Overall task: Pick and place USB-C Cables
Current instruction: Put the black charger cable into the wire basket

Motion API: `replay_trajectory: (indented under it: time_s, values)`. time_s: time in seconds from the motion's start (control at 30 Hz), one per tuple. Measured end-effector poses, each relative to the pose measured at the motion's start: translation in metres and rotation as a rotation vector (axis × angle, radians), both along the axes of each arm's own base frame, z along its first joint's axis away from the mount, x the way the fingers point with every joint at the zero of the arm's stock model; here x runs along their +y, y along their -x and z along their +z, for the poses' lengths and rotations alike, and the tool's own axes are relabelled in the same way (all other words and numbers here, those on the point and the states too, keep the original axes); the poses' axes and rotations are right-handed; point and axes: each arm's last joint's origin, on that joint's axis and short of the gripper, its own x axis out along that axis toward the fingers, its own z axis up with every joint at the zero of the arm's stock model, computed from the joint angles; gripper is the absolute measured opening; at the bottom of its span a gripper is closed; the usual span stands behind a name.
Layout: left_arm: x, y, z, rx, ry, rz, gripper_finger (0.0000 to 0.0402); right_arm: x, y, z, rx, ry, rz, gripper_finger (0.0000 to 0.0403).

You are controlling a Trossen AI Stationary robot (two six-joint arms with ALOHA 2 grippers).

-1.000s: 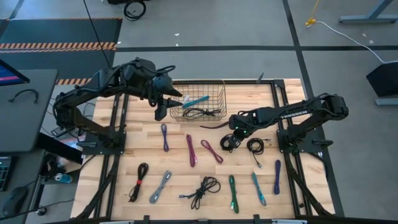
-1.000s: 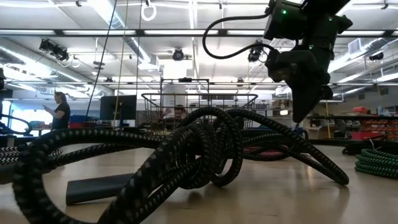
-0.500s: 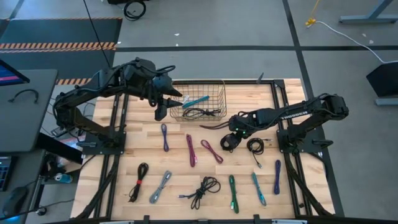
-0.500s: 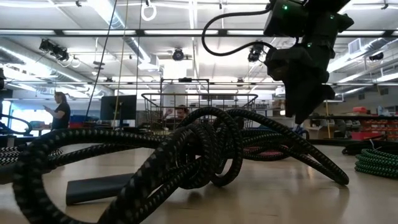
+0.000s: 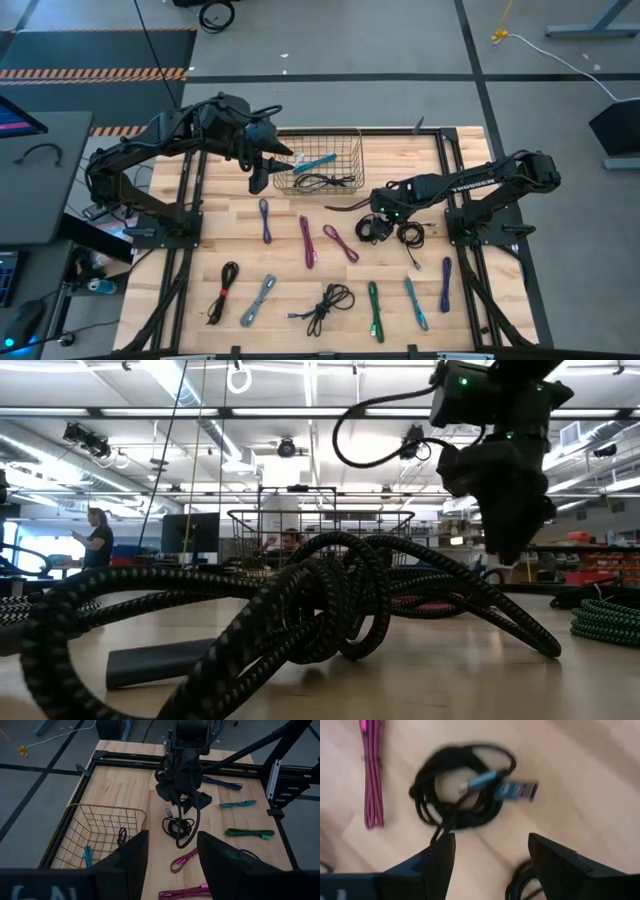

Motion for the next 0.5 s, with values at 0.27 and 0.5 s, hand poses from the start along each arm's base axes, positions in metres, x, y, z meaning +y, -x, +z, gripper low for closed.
replay_trajectory:
  time_s: [0.27, 0.5]
  values:
    - [0.0, 0.0, 0.0, -0.005, -0.002, 0.0, 0.0174, -0.001, -0.004, 0.001, -0.042, 0.039, -0.009, 0.0257]
    - [0.0, -0.001, 0.0, -0.007, -0.002, -0.001, 0.0174, -0.013, -0.006, -0.002, -0.036, 0.084, -0.034, 0.0258]
